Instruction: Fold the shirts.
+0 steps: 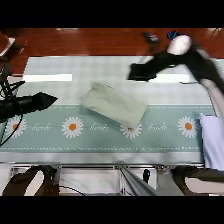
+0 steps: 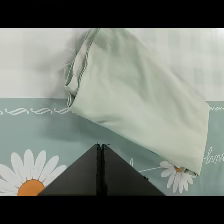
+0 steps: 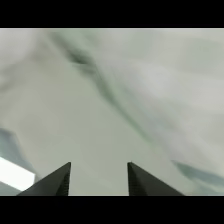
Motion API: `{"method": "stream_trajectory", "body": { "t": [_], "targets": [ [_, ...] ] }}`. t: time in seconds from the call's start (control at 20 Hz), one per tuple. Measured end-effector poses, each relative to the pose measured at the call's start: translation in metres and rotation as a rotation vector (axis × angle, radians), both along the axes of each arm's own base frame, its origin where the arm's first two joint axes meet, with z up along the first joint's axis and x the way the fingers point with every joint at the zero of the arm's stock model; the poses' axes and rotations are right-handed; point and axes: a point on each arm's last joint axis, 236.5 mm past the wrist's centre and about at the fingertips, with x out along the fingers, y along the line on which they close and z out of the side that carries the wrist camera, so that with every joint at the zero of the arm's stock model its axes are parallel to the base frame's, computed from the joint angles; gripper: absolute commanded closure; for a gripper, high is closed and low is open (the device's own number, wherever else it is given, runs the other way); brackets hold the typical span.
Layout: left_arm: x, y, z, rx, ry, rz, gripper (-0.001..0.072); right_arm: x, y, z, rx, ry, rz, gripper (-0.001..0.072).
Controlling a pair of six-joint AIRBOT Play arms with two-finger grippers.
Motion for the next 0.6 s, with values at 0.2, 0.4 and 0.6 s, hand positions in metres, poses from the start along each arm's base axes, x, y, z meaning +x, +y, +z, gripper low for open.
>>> {"method": "stream_trajectory", "body": {
  "t": [0.2,0.4,0.6],
  "targets": [
    [0.000,0.000,-0.001,0.000,0.000,0.002,0.0685,-0.088,-0.081,-0.042,-0.058,0.030,-0.271,0.0302],
    [0.001,0.001,-0.001,0.001,-0.002,0.005,0.0685,-0.150,-0.065,-0.111,0.147,0.145,-0.452,0.0302],
    [0.001,0.001,-0.001,0.000,-0.001,0.005,0.0686,-0.149,-0.044,-0.145,0.289,0.216,-0.556,0.0302]
  ]
}}
